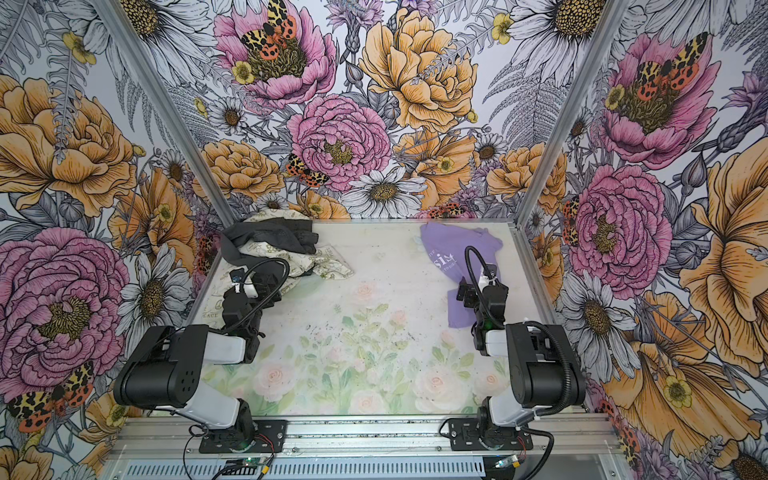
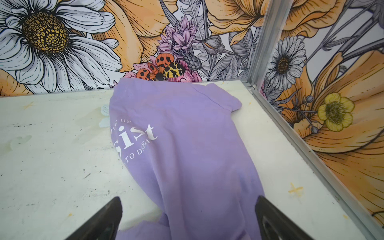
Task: Pick out a specific cloth from the pile
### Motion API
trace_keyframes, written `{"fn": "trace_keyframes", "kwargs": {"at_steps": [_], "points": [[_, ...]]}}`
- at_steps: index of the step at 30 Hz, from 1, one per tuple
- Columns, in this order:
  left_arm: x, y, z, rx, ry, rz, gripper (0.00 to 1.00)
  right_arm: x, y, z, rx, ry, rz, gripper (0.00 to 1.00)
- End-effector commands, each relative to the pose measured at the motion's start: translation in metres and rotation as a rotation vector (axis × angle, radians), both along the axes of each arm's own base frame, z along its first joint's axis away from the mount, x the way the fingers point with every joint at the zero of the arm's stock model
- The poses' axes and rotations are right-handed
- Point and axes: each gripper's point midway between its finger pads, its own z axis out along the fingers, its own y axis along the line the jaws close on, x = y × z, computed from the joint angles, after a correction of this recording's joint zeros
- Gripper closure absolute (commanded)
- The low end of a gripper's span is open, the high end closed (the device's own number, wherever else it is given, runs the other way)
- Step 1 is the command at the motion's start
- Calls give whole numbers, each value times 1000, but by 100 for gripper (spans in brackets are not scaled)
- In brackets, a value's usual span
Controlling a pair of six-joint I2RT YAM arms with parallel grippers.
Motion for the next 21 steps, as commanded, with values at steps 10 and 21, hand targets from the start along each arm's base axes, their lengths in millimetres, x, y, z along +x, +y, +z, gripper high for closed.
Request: {"fn": "trace_keyframes", "kwargs": {"at_steps": [10,21], "points": [[10,-14,4,51,19,-57,1,4,3,10,-11,-40,7,0],[11,-14,4,40,23,-72,1,4,3,10,-11,-39,7,1]]}}
